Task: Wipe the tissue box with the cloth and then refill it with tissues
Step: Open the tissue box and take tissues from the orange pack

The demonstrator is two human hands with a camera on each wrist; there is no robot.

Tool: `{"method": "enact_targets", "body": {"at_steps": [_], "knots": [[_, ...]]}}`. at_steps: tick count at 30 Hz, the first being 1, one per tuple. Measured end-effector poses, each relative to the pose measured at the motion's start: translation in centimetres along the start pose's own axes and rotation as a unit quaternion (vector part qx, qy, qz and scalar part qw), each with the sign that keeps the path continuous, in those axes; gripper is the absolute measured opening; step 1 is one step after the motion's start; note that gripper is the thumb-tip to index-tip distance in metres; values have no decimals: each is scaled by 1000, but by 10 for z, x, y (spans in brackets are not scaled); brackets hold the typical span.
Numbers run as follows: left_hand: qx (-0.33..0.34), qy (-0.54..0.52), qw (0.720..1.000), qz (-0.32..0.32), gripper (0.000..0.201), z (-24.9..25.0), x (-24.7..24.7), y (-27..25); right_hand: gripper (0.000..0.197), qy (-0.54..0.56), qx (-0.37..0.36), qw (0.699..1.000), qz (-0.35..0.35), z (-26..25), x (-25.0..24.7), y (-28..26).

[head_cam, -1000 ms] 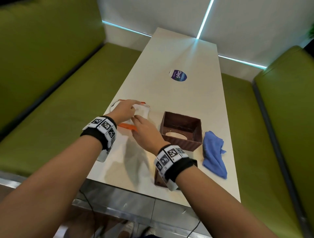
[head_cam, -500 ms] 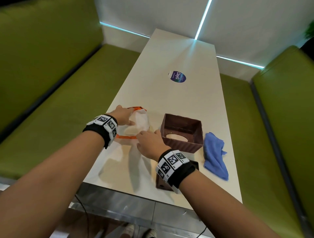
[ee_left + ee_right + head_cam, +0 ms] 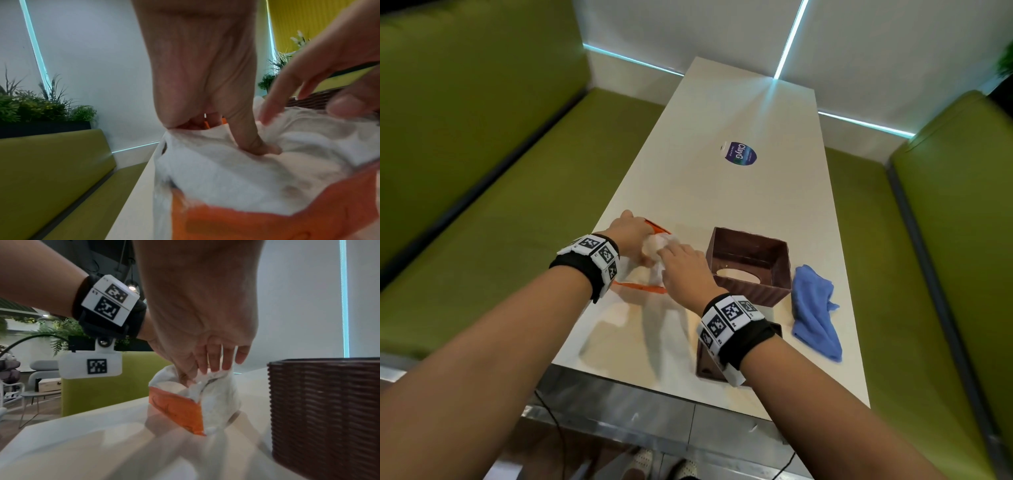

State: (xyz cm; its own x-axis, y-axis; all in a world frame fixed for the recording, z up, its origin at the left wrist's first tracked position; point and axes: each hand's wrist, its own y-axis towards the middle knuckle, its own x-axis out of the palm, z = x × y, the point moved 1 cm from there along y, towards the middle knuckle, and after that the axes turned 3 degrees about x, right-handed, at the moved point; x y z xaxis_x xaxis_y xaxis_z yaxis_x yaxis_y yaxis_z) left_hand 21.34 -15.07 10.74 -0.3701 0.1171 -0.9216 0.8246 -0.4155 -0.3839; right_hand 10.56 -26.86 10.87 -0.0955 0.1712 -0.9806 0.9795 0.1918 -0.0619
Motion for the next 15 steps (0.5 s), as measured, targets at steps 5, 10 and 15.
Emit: {"method": "enact_targets", "body": {"at_steps": [5, 10, 15], "knots": [[18, -35, 999, 1, 54, 1, 0, -6, 47, 14, 22, 1000, -9, 5, -2, 1], [46, -53, 997, 9, 66, 1, -1, -10, 73, 11, 37, 998, 52, -1, -4, 4], [74, -42, 996, 9, 62, 2, 0, -18, 77, 58, 10, 998, 35, -5, -3, 10]]}}
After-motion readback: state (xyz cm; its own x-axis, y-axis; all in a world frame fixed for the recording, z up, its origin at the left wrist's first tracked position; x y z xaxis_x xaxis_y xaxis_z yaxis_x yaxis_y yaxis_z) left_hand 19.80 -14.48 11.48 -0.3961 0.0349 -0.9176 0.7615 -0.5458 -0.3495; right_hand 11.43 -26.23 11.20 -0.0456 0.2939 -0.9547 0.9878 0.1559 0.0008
